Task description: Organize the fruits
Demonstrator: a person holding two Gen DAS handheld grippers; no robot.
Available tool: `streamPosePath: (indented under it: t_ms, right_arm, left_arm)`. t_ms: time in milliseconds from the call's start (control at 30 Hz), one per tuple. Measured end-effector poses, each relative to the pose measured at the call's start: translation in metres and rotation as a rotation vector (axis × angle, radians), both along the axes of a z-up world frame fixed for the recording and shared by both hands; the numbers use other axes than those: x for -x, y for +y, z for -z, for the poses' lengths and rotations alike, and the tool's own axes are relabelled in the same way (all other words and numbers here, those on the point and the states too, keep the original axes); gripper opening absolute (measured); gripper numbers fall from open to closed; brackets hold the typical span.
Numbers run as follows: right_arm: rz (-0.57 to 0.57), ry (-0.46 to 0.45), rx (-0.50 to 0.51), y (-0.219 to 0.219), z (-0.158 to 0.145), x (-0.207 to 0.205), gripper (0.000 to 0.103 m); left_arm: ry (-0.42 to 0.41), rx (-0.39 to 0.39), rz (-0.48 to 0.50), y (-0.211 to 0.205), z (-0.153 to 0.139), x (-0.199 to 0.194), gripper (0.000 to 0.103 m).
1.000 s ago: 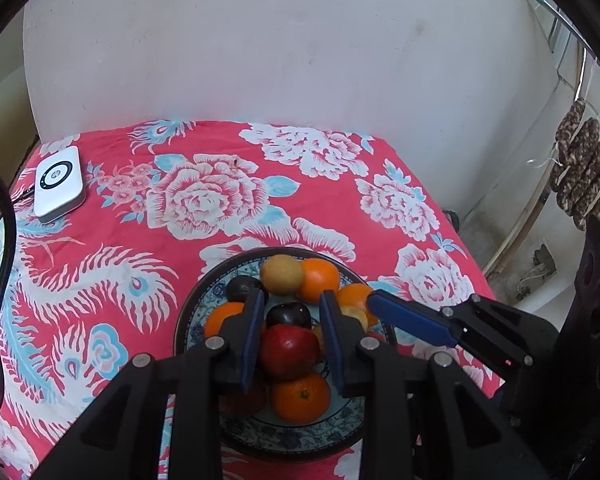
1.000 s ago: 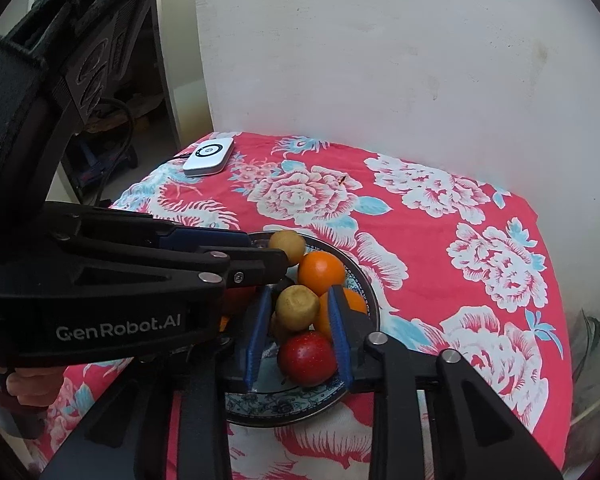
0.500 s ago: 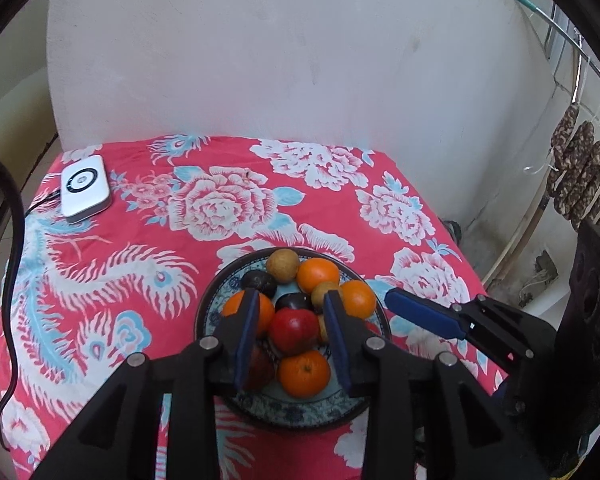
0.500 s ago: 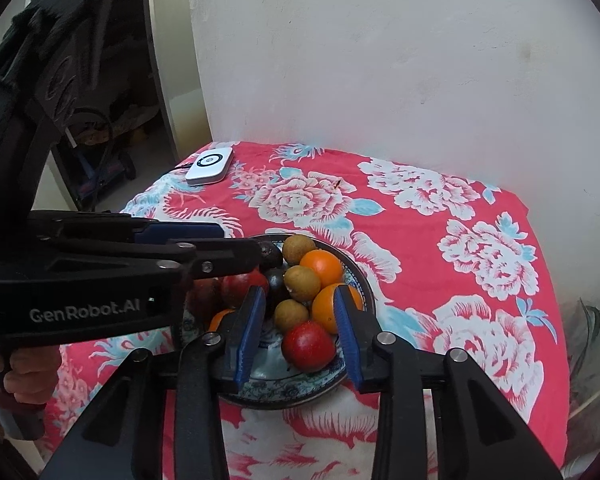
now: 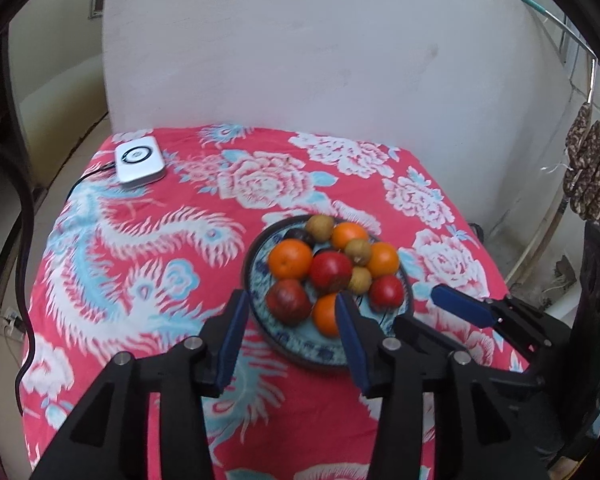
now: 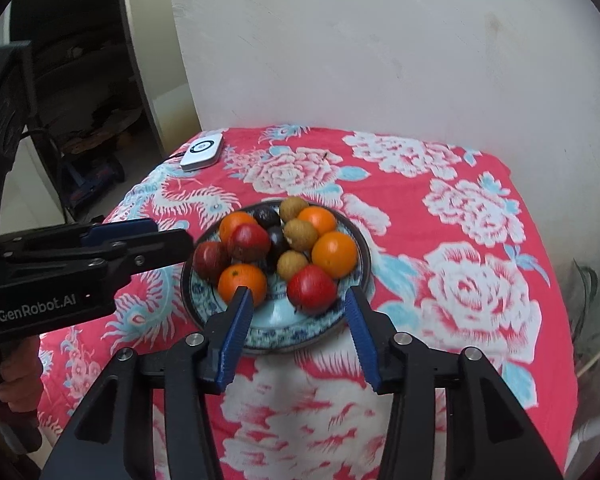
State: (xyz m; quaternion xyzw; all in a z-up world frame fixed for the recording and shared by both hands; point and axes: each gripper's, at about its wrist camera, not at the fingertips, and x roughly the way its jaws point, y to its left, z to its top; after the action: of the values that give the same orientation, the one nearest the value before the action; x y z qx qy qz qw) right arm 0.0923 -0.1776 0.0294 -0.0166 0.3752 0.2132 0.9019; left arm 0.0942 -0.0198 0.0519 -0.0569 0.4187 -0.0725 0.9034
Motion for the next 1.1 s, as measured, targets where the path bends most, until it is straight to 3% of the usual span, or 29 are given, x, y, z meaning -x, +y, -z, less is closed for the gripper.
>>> streamPosePath:
  t_ms: [300,700,1100]
  right_arm:
    - [0.054,0.052,0.004,-0.008,0.013,0.013,0.058]
    - [0.108,0.098,0.013,-0.017,0.028,0.012,0.058]
    - [0.123,0.087,0.043,-0.012,0.034,0.012,0.060]
  left_arm:
    - [0.005,-0.063,-0.036,-0.005,0.010,0.019,0.063]
    - [0.049,-0.124,-0.071,-0.015,0.029,0.023,0.064]
    - [0.075,-0.111,-0.094,-0.015,0.038,0.022,0.070]
